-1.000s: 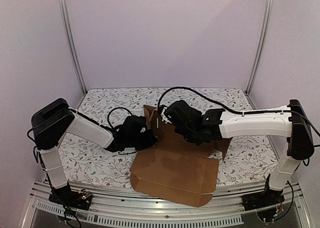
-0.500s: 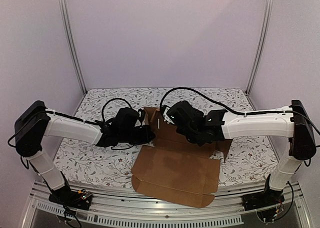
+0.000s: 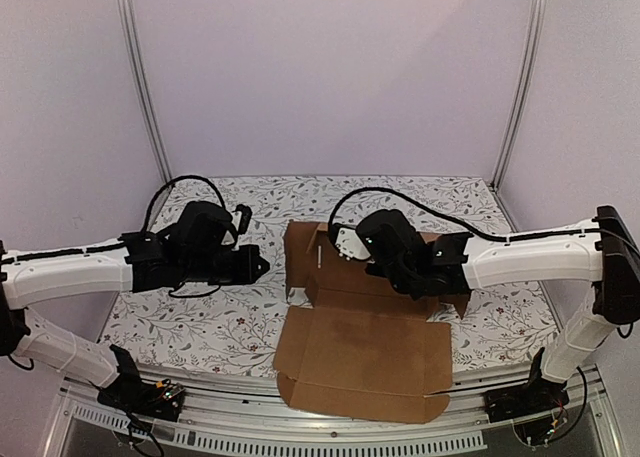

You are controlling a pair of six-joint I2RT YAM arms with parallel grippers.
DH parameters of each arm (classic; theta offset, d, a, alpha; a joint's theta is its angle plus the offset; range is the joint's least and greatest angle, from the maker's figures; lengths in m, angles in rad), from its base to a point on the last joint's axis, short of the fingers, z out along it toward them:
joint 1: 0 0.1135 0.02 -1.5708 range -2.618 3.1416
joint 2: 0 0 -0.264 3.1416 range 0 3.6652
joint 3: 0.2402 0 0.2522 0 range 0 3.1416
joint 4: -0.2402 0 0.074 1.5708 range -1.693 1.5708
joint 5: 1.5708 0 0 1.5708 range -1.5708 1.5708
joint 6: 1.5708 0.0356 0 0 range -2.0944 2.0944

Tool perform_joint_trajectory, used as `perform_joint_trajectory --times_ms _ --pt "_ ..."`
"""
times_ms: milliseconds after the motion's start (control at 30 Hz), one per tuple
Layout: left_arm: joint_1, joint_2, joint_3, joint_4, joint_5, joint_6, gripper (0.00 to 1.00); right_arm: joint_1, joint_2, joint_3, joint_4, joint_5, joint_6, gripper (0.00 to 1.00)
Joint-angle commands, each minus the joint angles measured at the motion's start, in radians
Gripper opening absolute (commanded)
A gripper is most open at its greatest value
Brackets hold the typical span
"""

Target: Fold the paper box

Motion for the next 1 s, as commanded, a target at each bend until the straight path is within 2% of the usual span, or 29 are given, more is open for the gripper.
perform_joint_trajectory --times_ms 0,100,200,267,433,667,967 --pt "-0.015 -0.105 -0.037 -0.138 -0.067 0.039 0.01 -0.007 -0.016 -0.076 0.021 -0.117 -0.12 0.0" --pt "-0.009 -0.142 -0.052 -0.141 -0.105 0.063 0.05 -0.007 -0.031 -0.116 0.054 -0.188 -0.191 0.0" --pt "0.022 -0.13 -0.056 -0.11 -0.092 0.09 0.04 -0.008 -0.066 -0.16 0.096 -0.251 -0.245 0.0" --pt "0.059 -0.118 -0.071 -0.057 -0.032 0.097 0.0 -0.008 -0.092 -0.183 0.124 -0.275 -0.28 0.0" --pt "0.145 -0.057 -0.101 0.1 0.135 0.098 0.0 -0.003 -0.134 -0.205 0.132 -0.33 -0.292 0.0" --pt "0.164 0.064 -0.092 0.272 0.353 0.104 0.0 0.02 -0.155 -0.211 0.174 -0.302 -0.315 0.0" --pt "0.165 0.096 -0.148 0.387 0.503 0.086 0.0 0.027 -0.173 -0.181 0.211 -0.24 -0.324 0.0"
